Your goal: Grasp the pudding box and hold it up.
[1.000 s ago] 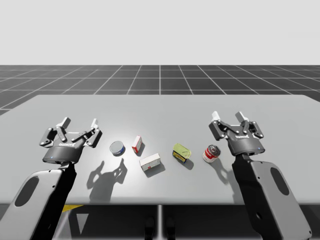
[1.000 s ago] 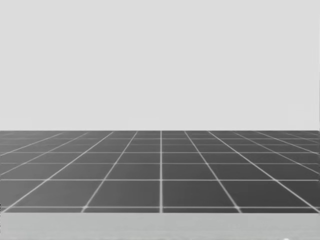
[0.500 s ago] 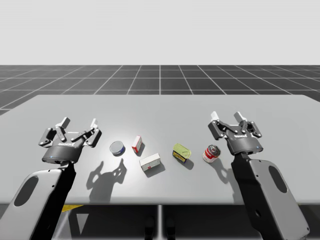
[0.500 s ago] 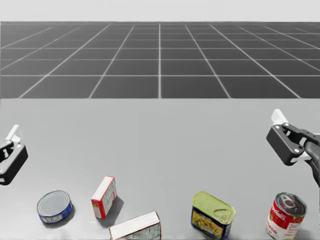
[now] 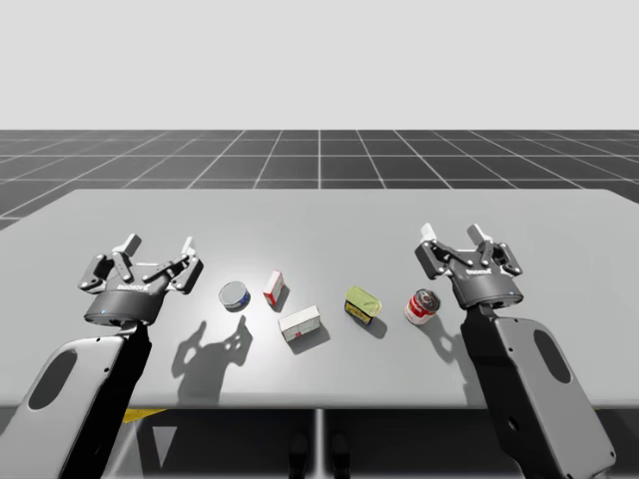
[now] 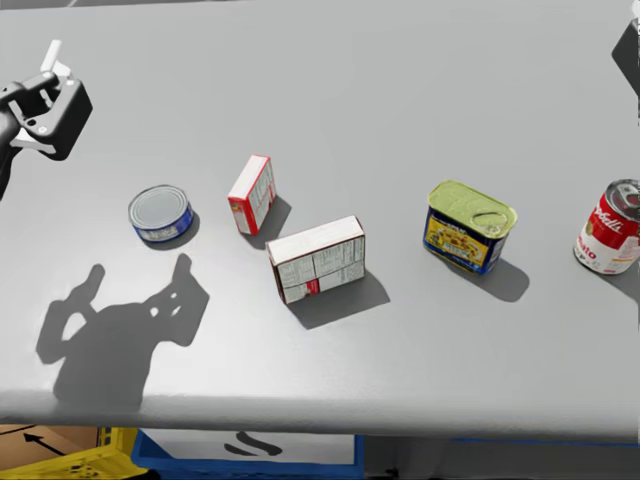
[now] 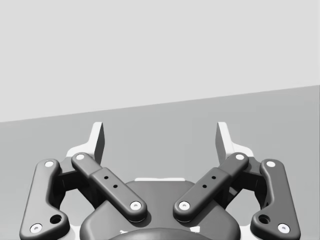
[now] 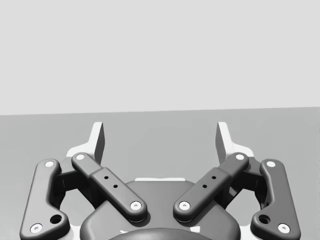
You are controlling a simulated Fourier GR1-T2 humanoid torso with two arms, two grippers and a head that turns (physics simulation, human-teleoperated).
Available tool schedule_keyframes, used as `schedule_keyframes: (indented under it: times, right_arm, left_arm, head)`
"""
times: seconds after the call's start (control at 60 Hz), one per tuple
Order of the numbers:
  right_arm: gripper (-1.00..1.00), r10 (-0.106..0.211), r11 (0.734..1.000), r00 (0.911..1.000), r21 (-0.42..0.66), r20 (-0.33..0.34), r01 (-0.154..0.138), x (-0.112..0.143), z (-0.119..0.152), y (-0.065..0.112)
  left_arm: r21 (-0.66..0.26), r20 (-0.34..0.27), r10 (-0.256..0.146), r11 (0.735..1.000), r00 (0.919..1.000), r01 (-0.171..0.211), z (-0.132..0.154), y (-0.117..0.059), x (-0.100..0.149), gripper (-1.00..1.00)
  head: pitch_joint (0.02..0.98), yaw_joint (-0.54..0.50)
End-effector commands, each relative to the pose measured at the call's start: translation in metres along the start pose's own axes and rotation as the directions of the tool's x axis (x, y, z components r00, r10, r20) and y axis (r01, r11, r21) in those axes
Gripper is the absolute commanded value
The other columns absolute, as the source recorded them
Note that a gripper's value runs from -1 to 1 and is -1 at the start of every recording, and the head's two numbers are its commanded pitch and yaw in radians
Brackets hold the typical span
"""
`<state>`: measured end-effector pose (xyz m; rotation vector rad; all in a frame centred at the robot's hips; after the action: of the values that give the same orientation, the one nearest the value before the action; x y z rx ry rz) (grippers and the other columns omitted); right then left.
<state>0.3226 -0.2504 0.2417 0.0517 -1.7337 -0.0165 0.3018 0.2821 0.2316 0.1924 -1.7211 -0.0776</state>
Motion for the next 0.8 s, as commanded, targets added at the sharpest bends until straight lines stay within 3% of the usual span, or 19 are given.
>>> schedule_keyframes:
  times: [0.017,0.083,0.15,0.25,0.283,0.367,0.55,0.8]
  right_arm:
    - [-1.0,0.012,1.0,0.9999,-0.006,-0.002,-0.012,-0.001,-0.001,0.0]
    - [-1.0,0.014,1.0,0.9999,-0.007,-0.003,-0.014,-0.002,-0.001,0.001]
    - [-1.0,0.017,1.0,0.9999,-0.007,-0.004,-0.017,-0.002,-0.002,0.001]
    - [-1.0,0.014,1.0,0.9999,-0.011,-0.006,-0.014,-0.003,-0.003,0.001]
    - [-1.0,0.013,1.0,0.9999,-0.013,-0.006,-0.013,-0.004,-0.002,0.002]
    - [-1.0,0.011,1.0,0.9999,-0.013,-0.009,-0.012,-0.004,-0.002,0.002]
    - [-1.0,0.011,1.0,0.9999,-0.015,-0.012,-0.012,-0.005,-0.002,0.001]
    - [-1.0,0.007,1.0,0.9999,-0.018,-0.015,-0.007,-0.006,-0.002,0.0]
  left_arm:
    - [-0.008,-0.002,0.003,1.0,1.0,-0.003,-0.001,-0.001,0.0,-1.0]
    - [-0.017,-0.005,0.02,1.0,0.9998,-0.02,-0.001,-0.001,0.001,-1.0]
    - [-0.046,-0.025,0.069,0.996,0.9973,-0.07,-0.001,-0.001,0.003,-1.0]
    - [-0.105,-0.097,0.127,0.985,0.9872,-0.137,0.004,-0.007,0.011,-1.0]
    - [-0.099,-0.094,0.118,0.987,0.9886,-0.127,0.006,-0.009,0.013,-1.0]
    - [-0.149,-0.079,0.138,0.978,0.9872,-0.149,0.016,-0.01,0.025,-1.0]
    - [-0.27,-0.059,0.108,0.955,0.9924,-0.12,0.038,-0.013,0.036,-1.0]
    - [-0.502,-0.097,0.117,0.852,0.9883,-0.15,0.068,-0.012,0.033,-1.0]
  head:
    - [0.932,0.09]
    - [0.938,0.1]
    - [0.937,0.1]
    - [0.926,0.09]
    - [0.922,0.09]
    - [0.917,0.1]
    - [0.916,0.11]
    - [0.914,0.12]
